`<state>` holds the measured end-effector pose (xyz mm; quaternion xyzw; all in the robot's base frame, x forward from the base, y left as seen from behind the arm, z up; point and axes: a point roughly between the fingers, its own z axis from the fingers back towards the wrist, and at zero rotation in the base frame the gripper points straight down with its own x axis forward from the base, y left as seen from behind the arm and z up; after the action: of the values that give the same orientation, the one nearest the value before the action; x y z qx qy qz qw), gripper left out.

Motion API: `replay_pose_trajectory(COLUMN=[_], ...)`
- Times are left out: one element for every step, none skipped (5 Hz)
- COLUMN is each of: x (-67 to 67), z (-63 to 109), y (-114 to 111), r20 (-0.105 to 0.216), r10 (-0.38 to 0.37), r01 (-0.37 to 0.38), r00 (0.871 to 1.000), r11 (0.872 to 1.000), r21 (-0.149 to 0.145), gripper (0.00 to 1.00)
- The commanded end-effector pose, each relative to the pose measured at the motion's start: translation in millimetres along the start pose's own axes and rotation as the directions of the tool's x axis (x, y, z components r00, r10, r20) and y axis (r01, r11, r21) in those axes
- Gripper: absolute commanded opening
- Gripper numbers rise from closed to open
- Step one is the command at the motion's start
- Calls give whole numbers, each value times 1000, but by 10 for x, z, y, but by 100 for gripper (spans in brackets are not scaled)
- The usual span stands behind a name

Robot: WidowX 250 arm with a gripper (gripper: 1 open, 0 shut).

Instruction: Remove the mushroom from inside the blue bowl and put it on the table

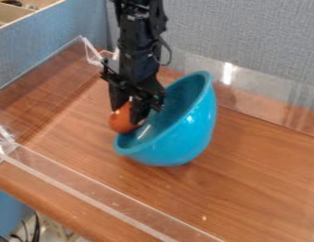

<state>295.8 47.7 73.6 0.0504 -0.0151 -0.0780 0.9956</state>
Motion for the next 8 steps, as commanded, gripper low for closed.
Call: replay_pose_trajectory(x=[17,-2,-22,-44,-67,-91,-66,-52], z=[79,55,35,25,17,11,146,239], y=[-17,-33,-48,-62,-79,-97,-126,-141], r20=[31,24,17,12,8,3,23,37], r10=[-26,-34,-42,-49,-56,-62,-72,-80], r01=[25,34,42,49,56,62,72,80], r00=[999,999,999,999,998,998,997,996], r11=[1000,999,999,999,998,998,997,997], r21=[9,8,7,5,3,1,8,13], gripper=[0,0,0,0,0,0,0,0])
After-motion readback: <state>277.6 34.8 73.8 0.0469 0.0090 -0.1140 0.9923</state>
